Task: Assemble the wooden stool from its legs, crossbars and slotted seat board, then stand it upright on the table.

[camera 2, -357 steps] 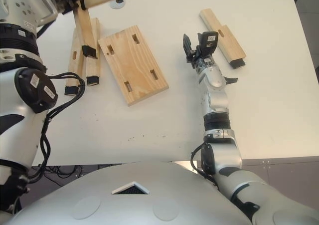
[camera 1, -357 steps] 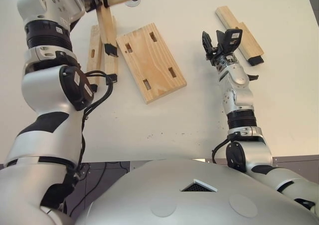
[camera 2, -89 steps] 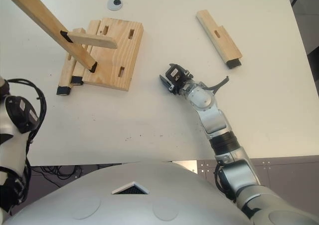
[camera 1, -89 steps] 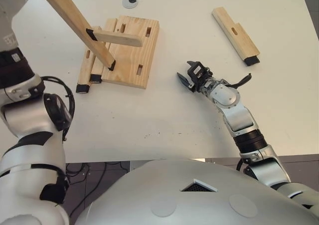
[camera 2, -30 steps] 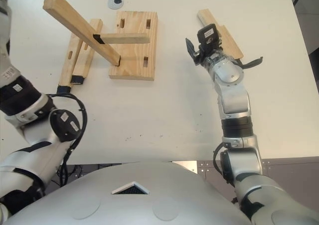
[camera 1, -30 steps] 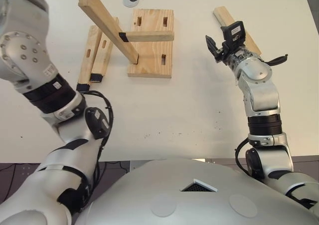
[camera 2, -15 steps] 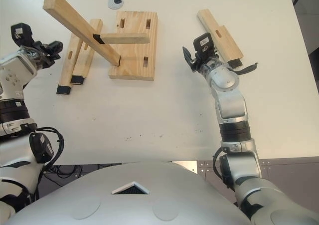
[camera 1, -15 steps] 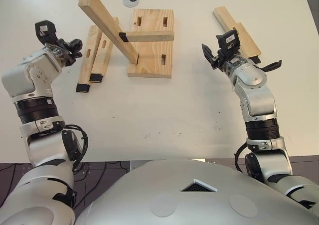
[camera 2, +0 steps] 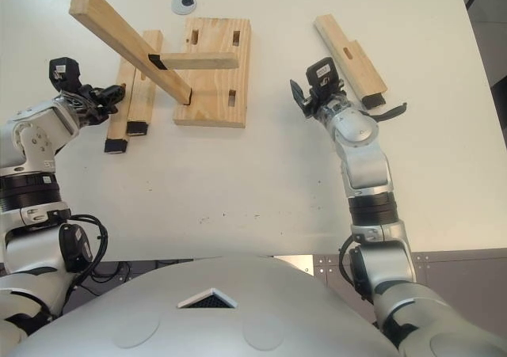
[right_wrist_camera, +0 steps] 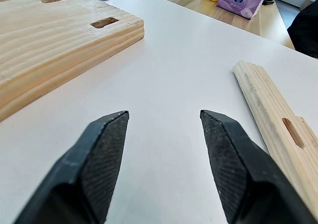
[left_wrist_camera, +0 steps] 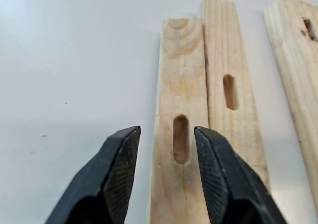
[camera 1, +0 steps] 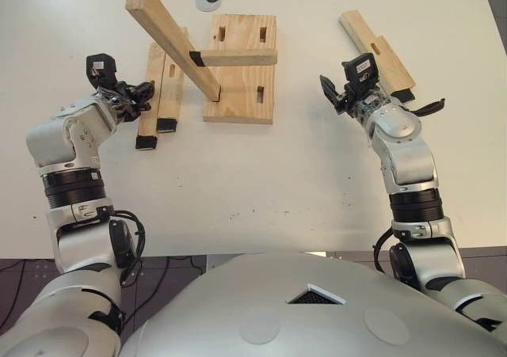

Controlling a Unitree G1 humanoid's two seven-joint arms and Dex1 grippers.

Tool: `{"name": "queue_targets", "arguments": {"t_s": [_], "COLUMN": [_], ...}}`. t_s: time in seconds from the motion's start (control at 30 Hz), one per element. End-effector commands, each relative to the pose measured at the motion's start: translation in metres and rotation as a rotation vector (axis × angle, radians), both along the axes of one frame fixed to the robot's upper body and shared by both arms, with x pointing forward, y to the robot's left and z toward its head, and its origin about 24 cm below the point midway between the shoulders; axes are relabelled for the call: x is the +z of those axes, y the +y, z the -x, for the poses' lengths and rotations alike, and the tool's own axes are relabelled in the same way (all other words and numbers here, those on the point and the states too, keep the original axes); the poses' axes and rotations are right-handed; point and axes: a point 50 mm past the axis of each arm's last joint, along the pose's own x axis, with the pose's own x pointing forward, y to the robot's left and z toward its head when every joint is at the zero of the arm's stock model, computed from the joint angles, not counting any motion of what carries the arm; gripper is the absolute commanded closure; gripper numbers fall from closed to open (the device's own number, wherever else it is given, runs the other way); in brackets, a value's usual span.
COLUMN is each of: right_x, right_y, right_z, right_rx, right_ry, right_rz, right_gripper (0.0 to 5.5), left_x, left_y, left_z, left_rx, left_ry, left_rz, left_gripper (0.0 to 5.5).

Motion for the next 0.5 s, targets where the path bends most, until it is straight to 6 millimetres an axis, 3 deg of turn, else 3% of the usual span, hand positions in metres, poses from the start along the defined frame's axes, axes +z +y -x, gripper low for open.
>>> {"name": "queue_targets", "arguments": {"t_s": [0.03,0.33,0.5], "right_x": [-0.004,-0.003,-0.005], "right_y": [0.005,0.004,0.004], "right_z": [0.002,0.001,0.003], "right_rx": [0.015,0.018,0.017], "right_ry": [0.013,0.013,0.017], "right_rz": [-0.008,-0.005,-0.003], "right_gripper": [2.84,2.84,2.84], "left_x": [0.006,-0.039,-0.036], "left_y": [-0.008,0.004,0.015], "left_z": [0.002,0.02,0.02], "left_rx": [-0.028,0.023,0.038], "left_ry": [-0.005,0.138,0.127], "left_rz": [0.014,-0.038,-0.056], "left_gripper": [3.54,3.54,3.54]}}
